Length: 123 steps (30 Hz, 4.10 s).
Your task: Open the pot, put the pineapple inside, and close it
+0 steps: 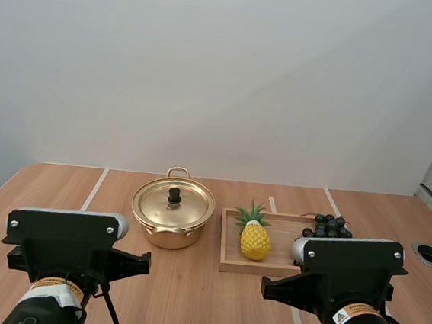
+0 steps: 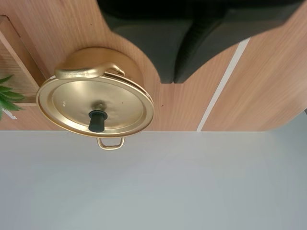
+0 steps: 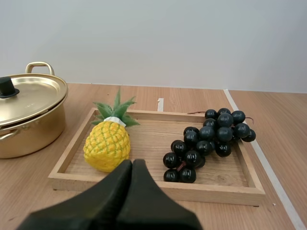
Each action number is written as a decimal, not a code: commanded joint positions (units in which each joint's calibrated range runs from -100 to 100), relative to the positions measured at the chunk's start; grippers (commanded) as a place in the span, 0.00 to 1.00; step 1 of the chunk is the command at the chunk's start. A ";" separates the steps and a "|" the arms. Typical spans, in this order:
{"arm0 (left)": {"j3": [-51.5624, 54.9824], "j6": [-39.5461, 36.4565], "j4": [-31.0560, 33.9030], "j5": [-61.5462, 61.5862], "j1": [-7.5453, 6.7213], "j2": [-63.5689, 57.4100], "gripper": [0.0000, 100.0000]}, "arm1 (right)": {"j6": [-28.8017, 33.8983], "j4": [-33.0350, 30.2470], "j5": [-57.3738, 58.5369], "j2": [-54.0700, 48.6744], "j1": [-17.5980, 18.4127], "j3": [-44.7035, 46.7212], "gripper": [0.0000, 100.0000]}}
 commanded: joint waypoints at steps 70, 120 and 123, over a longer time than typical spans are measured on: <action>-12.94 22.61 6.49 -19.09 0.33 -0.25 1.00 | 10.99 -33.80 -0.02 -0.40 -0.78 -17.45 1.00; -90.40 59.98 -31.29 69.39 0.25 98.91 1.00 | -8.20 -17.29 39.19 37.05 -0.78 -56.24 1.00; -90.51 59.98 -30.44 69.39 0.17 101.85 1.00 | -8.20 -16.28 39.19 37.05 -0.78 -56.24 1.00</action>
